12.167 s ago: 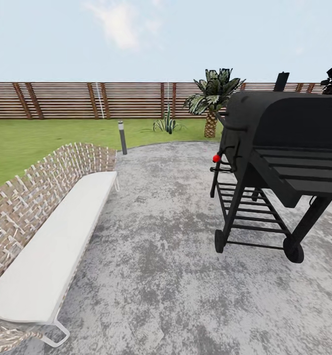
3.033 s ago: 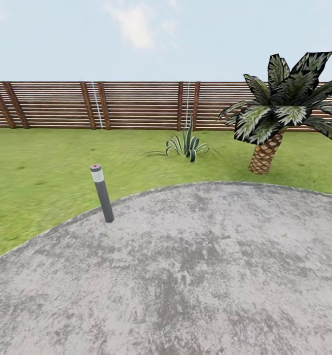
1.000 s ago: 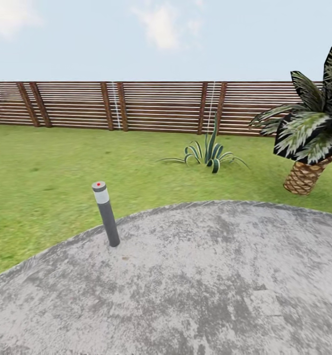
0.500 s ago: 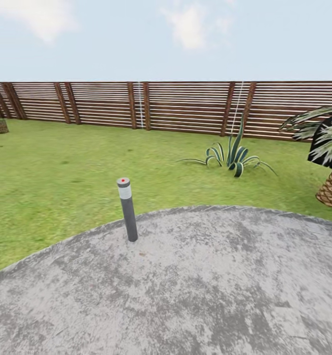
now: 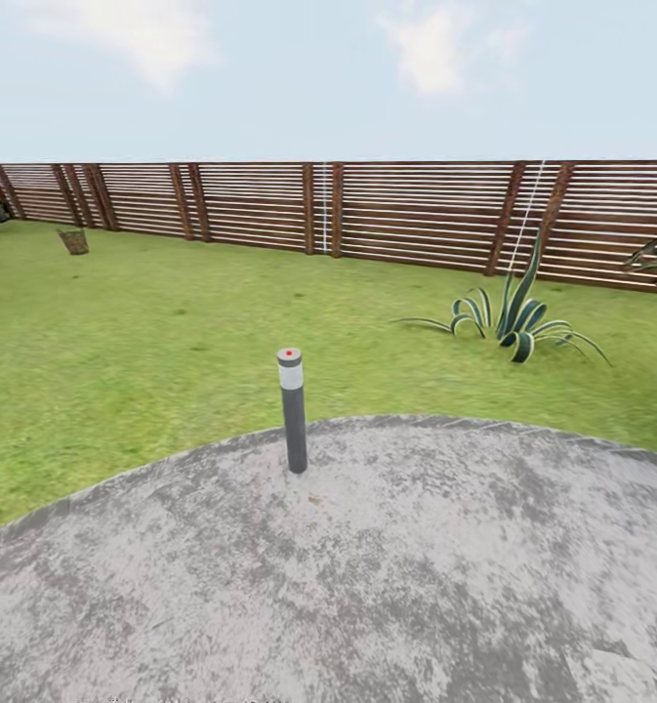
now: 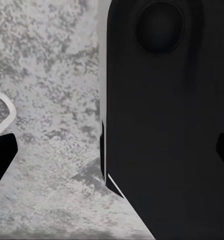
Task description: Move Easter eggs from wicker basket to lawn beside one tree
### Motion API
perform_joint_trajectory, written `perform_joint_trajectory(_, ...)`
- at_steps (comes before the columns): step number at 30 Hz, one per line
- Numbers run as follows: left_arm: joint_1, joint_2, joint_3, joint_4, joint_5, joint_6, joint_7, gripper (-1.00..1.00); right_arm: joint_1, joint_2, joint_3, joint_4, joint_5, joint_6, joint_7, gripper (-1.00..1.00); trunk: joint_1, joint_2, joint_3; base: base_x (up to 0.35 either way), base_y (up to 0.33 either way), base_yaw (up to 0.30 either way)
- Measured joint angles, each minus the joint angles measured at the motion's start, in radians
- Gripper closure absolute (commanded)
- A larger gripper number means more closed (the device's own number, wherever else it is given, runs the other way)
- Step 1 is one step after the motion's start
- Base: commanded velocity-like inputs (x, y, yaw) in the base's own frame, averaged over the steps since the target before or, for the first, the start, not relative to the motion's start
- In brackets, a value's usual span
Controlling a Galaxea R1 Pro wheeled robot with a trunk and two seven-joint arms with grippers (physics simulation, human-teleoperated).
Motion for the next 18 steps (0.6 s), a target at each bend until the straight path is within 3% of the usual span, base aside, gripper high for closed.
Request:
perform_joint_trajectory(4, 0.0, 0.0, 0.0, 0.0, -0.001, 0.0, 0.0, -1.0, 0.0, 0.0, 0.0, 0.0, 0.0, 0.0, 0.0, -1.0, 0.0, 0.0, 0.0, 0.19, 0.0, 0.293)
perform_joint_trajectory(18, 0.0, 0.0, 0.0, 0.002, 0.0, 0.0, 0.0, -1.0, 0.0, 0.0, 0.0, 0.0, 0.0, 0.0, 0.0, -1.0, -0.001, 0.0, 0.0, 0.322, 0.0, 0.293)
